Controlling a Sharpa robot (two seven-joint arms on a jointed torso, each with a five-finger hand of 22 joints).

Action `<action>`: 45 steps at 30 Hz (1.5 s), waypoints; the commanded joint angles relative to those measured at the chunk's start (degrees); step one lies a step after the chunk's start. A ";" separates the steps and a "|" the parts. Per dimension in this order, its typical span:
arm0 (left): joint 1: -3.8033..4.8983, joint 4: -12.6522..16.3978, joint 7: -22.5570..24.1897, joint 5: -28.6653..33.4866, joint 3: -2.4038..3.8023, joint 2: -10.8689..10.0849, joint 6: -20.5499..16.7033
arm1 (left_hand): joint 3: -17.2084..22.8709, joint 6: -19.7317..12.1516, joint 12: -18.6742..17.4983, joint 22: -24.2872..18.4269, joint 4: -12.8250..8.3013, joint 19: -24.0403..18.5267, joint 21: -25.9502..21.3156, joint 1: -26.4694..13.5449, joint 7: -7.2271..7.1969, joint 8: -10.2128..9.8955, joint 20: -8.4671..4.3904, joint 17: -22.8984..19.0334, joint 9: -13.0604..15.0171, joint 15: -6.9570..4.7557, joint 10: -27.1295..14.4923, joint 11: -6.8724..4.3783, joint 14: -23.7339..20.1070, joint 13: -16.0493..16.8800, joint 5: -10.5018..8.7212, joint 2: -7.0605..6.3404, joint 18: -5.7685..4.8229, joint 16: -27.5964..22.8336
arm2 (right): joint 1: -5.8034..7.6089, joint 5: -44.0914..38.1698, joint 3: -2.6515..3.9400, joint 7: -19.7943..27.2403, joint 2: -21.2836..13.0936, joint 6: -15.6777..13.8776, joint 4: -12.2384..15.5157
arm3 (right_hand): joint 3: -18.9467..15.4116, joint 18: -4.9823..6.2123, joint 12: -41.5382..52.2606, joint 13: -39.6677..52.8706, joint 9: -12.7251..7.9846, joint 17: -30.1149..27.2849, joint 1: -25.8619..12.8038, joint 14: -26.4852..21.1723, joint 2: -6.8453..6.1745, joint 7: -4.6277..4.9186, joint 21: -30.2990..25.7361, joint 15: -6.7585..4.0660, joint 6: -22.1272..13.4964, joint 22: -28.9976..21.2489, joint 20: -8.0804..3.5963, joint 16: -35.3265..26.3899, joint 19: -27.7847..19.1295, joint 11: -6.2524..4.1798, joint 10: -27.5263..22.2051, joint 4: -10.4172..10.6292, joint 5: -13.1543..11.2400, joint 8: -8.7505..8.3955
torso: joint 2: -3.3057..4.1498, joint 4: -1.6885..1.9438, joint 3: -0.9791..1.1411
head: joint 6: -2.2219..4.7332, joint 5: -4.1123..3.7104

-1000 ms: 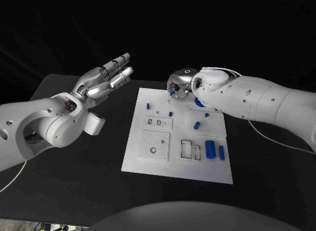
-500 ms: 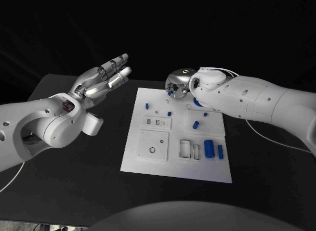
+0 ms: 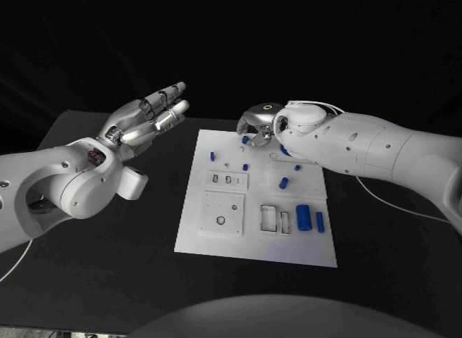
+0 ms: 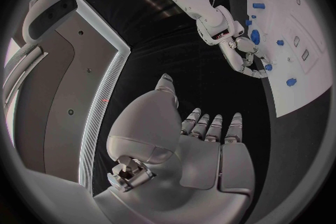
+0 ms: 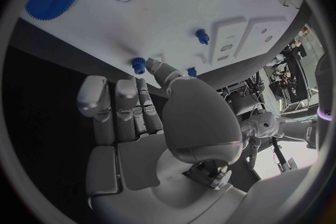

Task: Assemble the parts on the task board

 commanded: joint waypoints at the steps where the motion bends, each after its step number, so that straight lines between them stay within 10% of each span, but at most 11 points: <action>1: 0.10 0.01 0.09 -0.27 0.06 0.06 1.13 | -0.44 0.27 -0.20 -0.94 -0.01 0.06 0.37 0.58 0.22 0.24 0.41 -0.09 -0.04 0.40 -0.12 0.36 -0.14 -0.05 0.34 0.11 0.97 -0.20 | -0.06 -0.29 -0.01 -0.31 -0.18 -0.02 0.08 | -0.73 0.97 -0.67 -0.07 -0.54 -0.20 0.27 -0.45 -0.44 -0.15 -0.46 -0.02 -0.69 -0.15 -0.04 -0.30 -0.48 0.08 -0.92 0.22 -1.31 -0.68 | -0.02 -0.01 -0.01 | -0.17 0.17; 11: 0.09 -0.23 0.12 -0.28 0.05 -0.20 0.96 | -0.51 0.41 -0.20 -0.90 -0.07 0.11 0.42 1.13 0.44 0.39 0.51 -0.09 -0.03 0.51 -0.12 0.52 -0.14 -0.05 0.69 0.17 0.97 -0.20 | 0.44 1.64 -0.02 2.12 -5.64 -9.62 5.53 | -3.21 1.14 0.03 0.82 -2.06 -0.88 0.53 -0.91 -0.35 -0.29 -1.98 0.28 -0.54 -0.57 0.23 -1.03 -0.70 0.48 -0.27 1.30 -3.29 -1.85 | -0.63 -0.56 0.02 | -0.30 1.03; 16: 0.09 -0.28 0.07 -0.29 0.03 -0.50 0.88 | -0.51 0.41 -0.20 -0.90 -0.07 0.11 0.42 1.13 0.44 0.39 0.51 -0.09 -0.03 0.51 -0.12 0.52 -0.14 -0.05 0.69 0.17 0.97 -0.20 | 1.82 3.48 -0.03 1.34 -10.72 -10.04 10.89 | -3.78 1.50 4.16 2.79 -2.83 -3.55 0.92 -3.16 0.16 0.01 -4.38 0.73 -0.36 -1.83 0.54 -3.22 -2.31 0.96 4.86 2.02 -3.25 -2.27 | -1.06 -1.01 -0.04 | -0.46 1.16; 20: 0.09 -0.31 0.05 -0.29 0.02 -0.63 0.87 | -0.52 0.43 -0.20 -0.90 -0.07 0.12 0.44 1.25 0.46 0.42 0.53 -0.09 -0.03 0.55 -0.12 0.54 -0.14 -0.05 0.78 0.19 0.98 -0.20 | 2.78 4.50 -0.07 0.15 -15.58 -9.65 15.20 | -5.81 3.30 19.05 13.15 -3.80 -12.35 1.14 -11.39 0.38 0.50 -14.77 0.73 0.47 -8.12 1.01 -11.02 -10.47 -0.72 11.44 2.82 -4.59 -2.37 | -1.42 -1.43 -0.15 | -0.45 1.36; 22: 0.08 -0.33 0.03 -0.30 0.02 -0.67 0.94 | -0.53 0.43 -0.20 -0.88 -0.06 0.14 0.45 1.30 0.46 0.43 0.54 -0.09 -0.03 0.57 -0.12 0.55 -0.14 -0.05 0.82 0.21 0.98 -0.20 | 2.91 4.75 -0.11 -0.73 -17.21 -8.64 16.23 | -8.11 3.40 34.42 27.01 -4.54 -4.30 0.00 -9.30 -0.20 0.34 -17.11 0.47 0.73 -8.71 1.53 -5.78 -11.89 -1.12 8.11 4.01 -5.48 -2.57 | -1.48 -1.56 -0.15 | -0.39 1.40; 25: 0.08 -0.39 0.04 -0.30 0.02 -0.72 1.12 | -0.53 0.43 -0.20 -0.88 -0.05 0.15 0.46 1.40 0.47 0.44 0.55 -0.09 -0.03 0.62 -0.12 0.57 -0.14 -0.05 0.88 0.25 0.98 -0.20 | 2.50 5.20 -0.18 -2.62 -18.75 -6.96 16.86 | -9.71 3.04 50.25 44.17 -5.27 16.81 -4.05 -1.08 2.31 1.45 -17.53 1.74 0.26 -6.85 2.47 7.98 -14.06 -0.79 12.30 7.80 -5.51 -2.51 | -1.45 -1.79 -0.07 | -0.23 1.47; 28: 0.07 -0.48 0.09 -0.34 0.01 -0.70 1.25 | -0.56 0.41 -0.20 -0.87 -0.04 0.17 0.48 1.60 0.48 0.47 0.60 -0.09 -0.04 0.79 -0.12 0.63 -0.14 -0.05 0.97 0.33 0.97 -0.20 | 1.76 5.21 -0.22 -3.94 -19.50 -6.25 16.63 | -10.51 0.80 61.45 56.51 -4.69 29.51 -4.62 10.00 3.02 1.73 -3.10 1.29 1.36 3.65 2.76 17.00 -3.27 -0.73 25.81 8.00 -4.68 -1.88 | -1.42 -1.77 -0.05 | -0.16 1.51; 31: 0.07 -0.53 0.17 -0.54 0.01 -0.67 1.39 | -0.58 0.43 -0.20 -0.87 -0.04 0.17 0.48 1.69 0.49 0.50 0.63 -0.09 -0.04 0.86 -0.12 0.67 -0.14 -0.05 1.02 0.36 0.97 -0.20 | 0.74 5.04 -0.25 -5.31 -19.67 -5.77 15.77 | -10.93 -3.51 73.98 72.41 -2.99 35.72 -4.54 17.05 2.69 1.94 16.30 -0.51 3.41 15.39 -0.26 21.24 13.42 -2.21 48.39 7.62 -1.25 -0.30 | -1.42 -1.66 -0.07 | -0.15 1.53; 45: 0.05 -0.69 0.30 -1.34 0.00 -0.67 1.88 | -0.75 0.44 -0.20 -0.81 0.02 0.27 0.59 2.09 0.55 0.62 0.82 -0.09 -0.03 1.38 -0.12 0.82 -0.14 -0.05 1.19 0.60 0.97 -0.20 | -1.93 2.71 -0.25 -7.93 -17.86 -2.25 12.47 | -11.84 -5.29 74.12 72.63 5.85 35.72 -5.47 17.05 2.19 2.73 22.47 -0.99 -2.69 18.92 -0.95 21.24 18.81 -2.23 48.67 6.46 4.68 3.53 | -1.28 -1.66 0.00 | 0.08 1.39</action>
